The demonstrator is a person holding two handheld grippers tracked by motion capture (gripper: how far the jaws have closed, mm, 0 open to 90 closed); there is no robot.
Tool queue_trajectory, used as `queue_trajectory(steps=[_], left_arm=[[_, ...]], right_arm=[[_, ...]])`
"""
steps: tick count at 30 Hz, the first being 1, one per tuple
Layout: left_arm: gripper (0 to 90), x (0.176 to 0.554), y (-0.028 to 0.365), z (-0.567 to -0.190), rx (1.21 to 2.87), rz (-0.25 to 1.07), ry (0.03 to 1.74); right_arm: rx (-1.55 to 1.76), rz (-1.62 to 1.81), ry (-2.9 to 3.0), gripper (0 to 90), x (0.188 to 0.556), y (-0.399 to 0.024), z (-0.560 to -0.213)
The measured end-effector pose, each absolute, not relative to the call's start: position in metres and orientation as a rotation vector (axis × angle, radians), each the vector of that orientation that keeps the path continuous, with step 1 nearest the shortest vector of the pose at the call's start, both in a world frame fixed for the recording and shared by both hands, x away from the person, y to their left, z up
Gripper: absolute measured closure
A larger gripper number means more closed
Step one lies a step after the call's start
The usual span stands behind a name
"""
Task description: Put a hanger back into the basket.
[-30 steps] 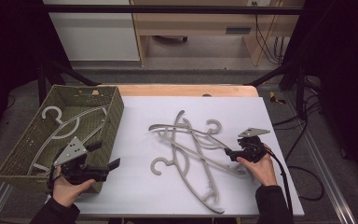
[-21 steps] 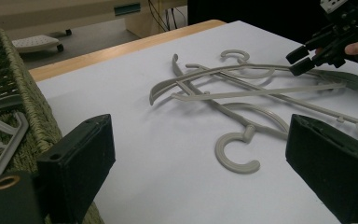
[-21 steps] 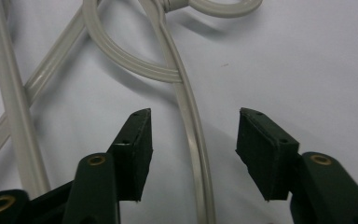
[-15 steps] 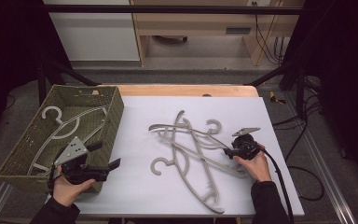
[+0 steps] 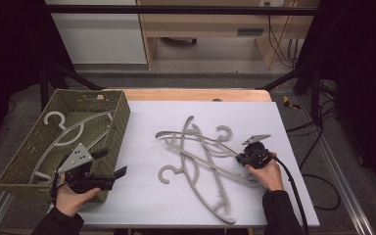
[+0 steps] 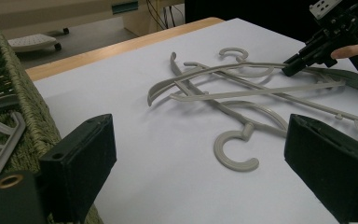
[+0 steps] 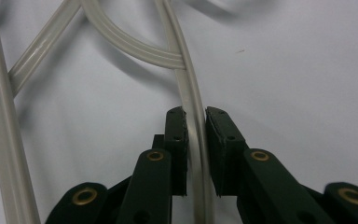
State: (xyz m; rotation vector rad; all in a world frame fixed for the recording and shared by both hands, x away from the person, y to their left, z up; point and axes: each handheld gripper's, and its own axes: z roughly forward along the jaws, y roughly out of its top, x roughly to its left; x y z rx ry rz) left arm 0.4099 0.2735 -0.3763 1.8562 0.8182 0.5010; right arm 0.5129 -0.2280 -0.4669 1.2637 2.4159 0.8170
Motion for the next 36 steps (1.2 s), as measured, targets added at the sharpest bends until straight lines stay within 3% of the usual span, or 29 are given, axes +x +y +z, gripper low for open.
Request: queue_trajectory(steps=[36], left_arm=[[9.5, 0.407, 0.266, -0.37, 1.887, 0.482, 0.78]], right_arm=[[1.12, 1.084, 2.513, 82.8, 0.476, -0.231, -0.426]])
